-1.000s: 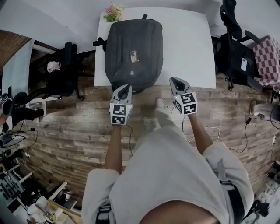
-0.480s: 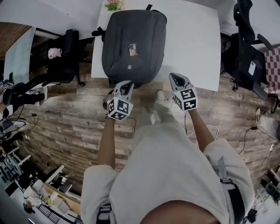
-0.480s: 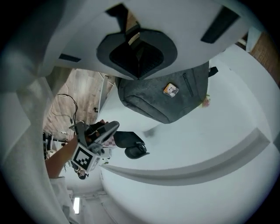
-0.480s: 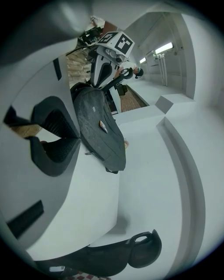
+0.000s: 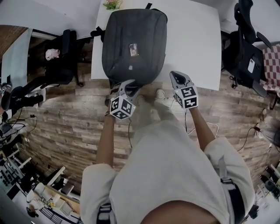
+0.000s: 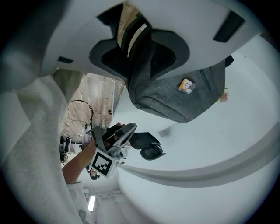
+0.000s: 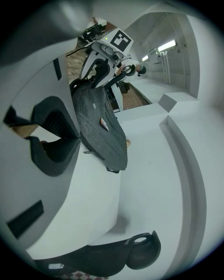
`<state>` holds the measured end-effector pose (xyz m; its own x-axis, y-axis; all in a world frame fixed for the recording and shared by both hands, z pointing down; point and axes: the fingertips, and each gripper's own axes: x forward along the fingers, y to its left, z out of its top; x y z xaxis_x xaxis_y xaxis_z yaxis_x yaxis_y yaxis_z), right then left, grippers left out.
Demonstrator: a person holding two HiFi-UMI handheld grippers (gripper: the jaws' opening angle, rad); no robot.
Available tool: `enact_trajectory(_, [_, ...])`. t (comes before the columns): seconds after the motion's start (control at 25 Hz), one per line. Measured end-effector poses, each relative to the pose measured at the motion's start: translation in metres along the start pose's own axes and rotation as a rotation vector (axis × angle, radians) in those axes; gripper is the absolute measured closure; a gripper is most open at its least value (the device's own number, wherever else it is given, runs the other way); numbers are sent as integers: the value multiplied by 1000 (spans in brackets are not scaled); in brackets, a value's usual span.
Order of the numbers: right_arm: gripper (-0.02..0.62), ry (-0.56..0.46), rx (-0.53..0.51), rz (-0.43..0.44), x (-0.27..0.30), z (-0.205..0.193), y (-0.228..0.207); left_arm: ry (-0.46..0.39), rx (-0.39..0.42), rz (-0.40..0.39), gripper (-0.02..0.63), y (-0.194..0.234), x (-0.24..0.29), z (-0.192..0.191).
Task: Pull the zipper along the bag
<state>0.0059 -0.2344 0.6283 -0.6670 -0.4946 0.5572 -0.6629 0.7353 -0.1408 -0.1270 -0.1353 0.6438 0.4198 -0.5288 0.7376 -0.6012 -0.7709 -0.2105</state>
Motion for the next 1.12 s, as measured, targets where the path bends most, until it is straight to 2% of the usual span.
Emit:
enact_trajectory(0.16, [581, 7, 3, -19, 4, 1, 3, -47, -49, -47, 439, 3, 9, 3])
enact_trajectory(0.48, [581, 18, 12, -57, 11, 3, -2, -33, 11, -92, 442, 2, 23, 0])
enact_trajectory(0.64, [581, 17, 43, -67, 20, 4, -10, -8, 32, -143, 514, -3, 24, -1])
enact_trajectory(0.92, [581, 37, 59, -94, 42, -4, -18, -42, -15, -153, 535, 0, 18, 4])
enact_trajectory(1.12, [458, 75, -23, -82, 66, -4, -16, -62, -44, -146, 540, 3, 11, 7])
